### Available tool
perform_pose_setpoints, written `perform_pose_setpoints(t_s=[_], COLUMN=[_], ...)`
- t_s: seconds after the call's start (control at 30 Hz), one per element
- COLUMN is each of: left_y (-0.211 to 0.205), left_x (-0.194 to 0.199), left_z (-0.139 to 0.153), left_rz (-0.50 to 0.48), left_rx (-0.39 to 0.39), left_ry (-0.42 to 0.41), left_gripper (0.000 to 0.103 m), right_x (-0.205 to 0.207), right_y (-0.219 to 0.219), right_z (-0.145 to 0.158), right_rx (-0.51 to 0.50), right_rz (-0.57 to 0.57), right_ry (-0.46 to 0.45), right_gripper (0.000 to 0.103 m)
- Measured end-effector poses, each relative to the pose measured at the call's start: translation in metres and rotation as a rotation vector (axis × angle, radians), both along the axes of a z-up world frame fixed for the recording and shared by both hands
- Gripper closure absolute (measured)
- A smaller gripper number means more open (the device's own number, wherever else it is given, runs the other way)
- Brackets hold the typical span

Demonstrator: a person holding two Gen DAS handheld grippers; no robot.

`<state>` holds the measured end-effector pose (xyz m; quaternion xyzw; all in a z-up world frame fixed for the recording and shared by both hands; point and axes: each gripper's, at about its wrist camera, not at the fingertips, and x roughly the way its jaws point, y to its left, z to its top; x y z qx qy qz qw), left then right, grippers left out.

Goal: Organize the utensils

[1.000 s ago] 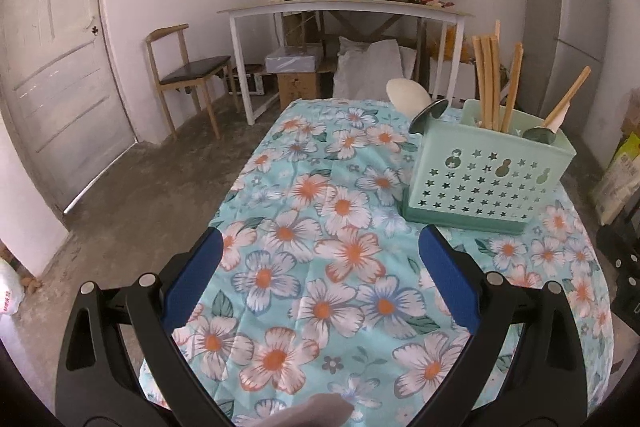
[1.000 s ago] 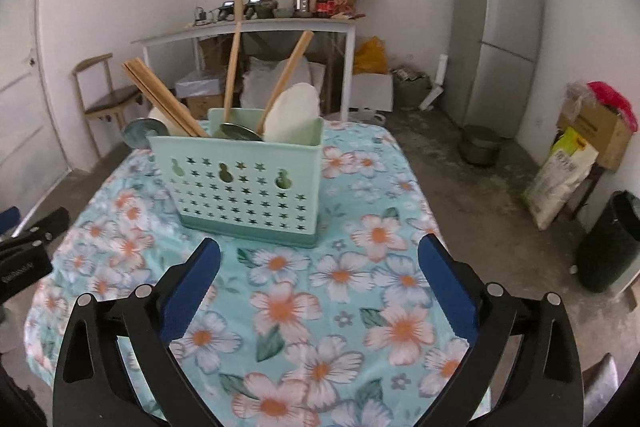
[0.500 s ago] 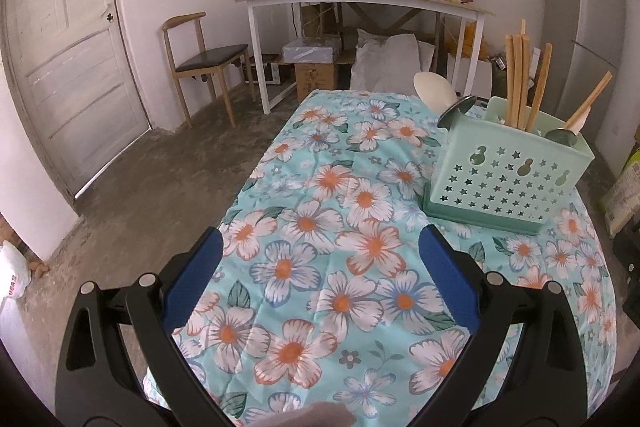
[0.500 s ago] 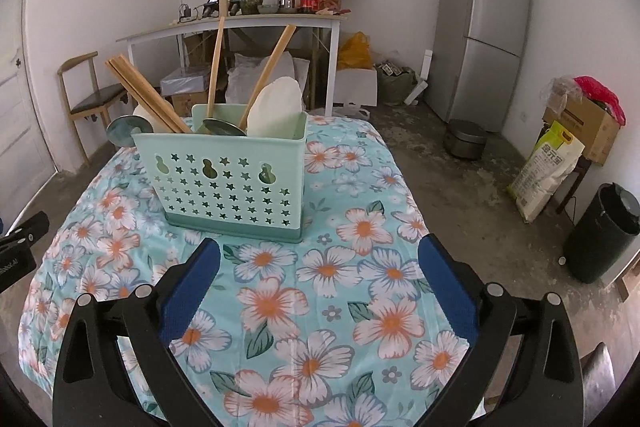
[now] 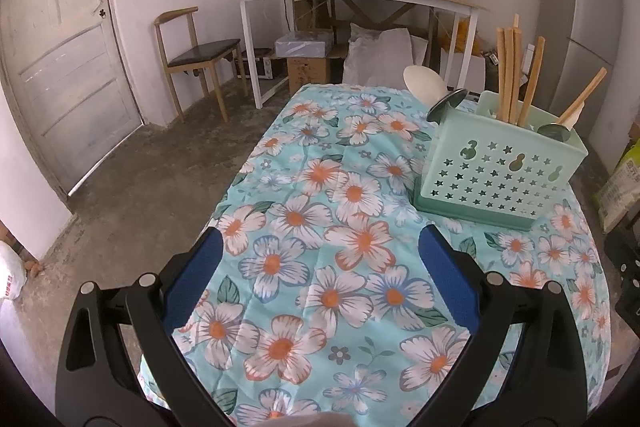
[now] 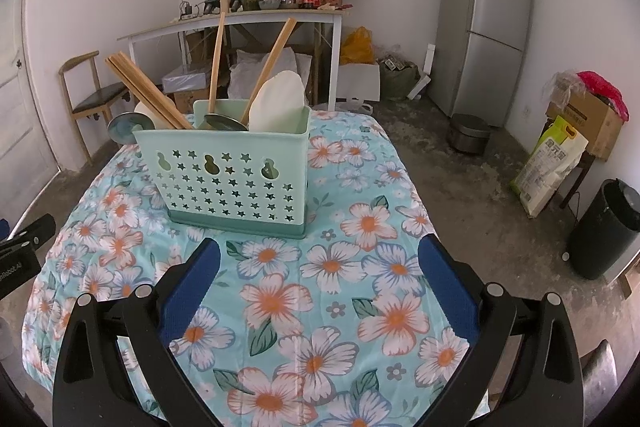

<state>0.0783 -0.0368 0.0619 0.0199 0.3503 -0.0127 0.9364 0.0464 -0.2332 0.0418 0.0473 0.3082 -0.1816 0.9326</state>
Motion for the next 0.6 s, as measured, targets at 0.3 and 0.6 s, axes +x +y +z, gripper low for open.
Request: perform_pose_setpoints(t_s=[0.3, 0.6], left_y=[-0.0009, -0.0001], left_x=[0.0018, 0.0023], left_z=[-0.0020, -0.0034], left_rz=[-0.001, -0.001], left_rx=[-0.006, -0.007], left_ry=[0.016, 0.019], left_gripper=[0.008, 0.008], right_x=[0.0009, 0.0008], right_y=[0.0002, 0.0004], right_z=[-0.0004, -0.0013], right_rx=[0.010, 0.011], right_rz=[0.004, 0.005], right_ry=[0.007, 0.010], right_gripper=[0.007, 0.007])
